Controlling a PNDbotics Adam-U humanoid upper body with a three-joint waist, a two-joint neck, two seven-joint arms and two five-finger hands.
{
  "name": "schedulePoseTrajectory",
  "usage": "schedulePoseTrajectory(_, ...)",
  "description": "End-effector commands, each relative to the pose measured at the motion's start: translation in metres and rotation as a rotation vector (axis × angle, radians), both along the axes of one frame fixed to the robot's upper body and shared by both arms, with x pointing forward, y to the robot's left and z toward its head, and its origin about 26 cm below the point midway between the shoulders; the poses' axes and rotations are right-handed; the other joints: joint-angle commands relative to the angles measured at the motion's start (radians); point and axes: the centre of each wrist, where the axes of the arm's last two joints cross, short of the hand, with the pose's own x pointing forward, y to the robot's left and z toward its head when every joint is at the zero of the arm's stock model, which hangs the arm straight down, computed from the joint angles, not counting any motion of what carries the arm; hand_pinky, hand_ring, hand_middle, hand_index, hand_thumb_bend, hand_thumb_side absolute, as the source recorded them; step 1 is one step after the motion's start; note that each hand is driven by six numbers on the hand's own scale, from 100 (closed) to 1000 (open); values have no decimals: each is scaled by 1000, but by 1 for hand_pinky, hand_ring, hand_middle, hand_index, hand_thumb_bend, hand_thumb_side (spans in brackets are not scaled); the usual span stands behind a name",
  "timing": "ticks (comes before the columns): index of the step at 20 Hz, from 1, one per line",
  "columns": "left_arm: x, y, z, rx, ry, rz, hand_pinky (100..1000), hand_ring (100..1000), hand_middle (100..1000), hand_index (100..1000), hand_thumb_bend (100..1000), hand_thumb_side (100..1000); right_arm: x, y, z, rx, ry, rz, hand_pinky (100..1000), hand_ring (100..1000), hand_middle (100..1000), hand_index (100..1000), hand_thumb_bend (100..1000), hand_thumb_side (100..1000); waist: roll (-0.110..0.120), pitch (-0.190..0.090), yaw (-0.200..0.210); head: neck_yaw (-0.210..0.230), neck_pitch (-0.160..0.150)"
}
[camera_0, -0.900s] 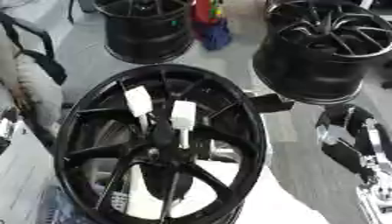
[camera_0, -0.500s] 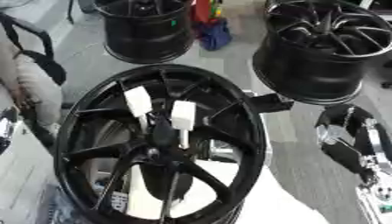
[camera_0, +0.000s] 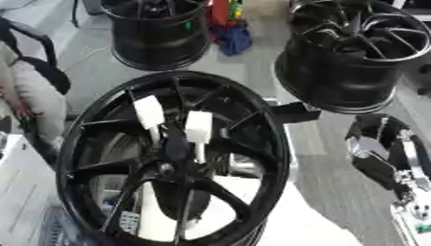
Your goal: Pull the pin out of the wheel hub.
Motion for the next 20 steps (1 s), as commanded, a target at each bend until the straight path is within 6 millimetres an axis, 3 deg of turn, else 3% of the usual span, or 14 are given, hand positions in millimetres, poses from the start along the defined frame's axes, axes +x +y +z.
schedulePoseTrajectory(1, 0, 26, 50, 222, -50, -37, 598, 545, 653, 755, 538, 321, 1, -3, 8, -28, -24, 5, 738, 617, 676, 727, 100, 100, 9, -7, -4, 0, -4)
schedulePoseTrajectory(6, 5, 44, 119, 576, -16, -214, 629, 561, 672, 787, 550, 404, 2, -4, 7, -38, -16, 12, 738, 617, 677, 743, 100, 100, 22, -8, -14, 2, -3)
schedulePoseTrajectory(12, 19, 29, 184, 953, 97, -486, 683, 601, 705, 823, 509, 424, 2, -5, 5, -54, 0, 23, 738, 617, 676, 748, 100, 100, 38, -16, -30, 10, 3)
schedulePoseTrajectory(16, 32, -3, 201, 1140, 180, -698, 704, 623, 720, 839, 487, 401, 2, -6, 3, -60, 13, 30, 738, 616, 675, 749, 100, 100, 49, -24, -41, 16, 6)
schedulePoseTrajectory(20, 48, -36, 198, 1267, 301, -911, 729, 656, 738, 851, 485, 344, 1, -8, 1, -64, 22, 33, 738, 615, 674, 750, 100, 100, 56, -30, -46, 19, 11)
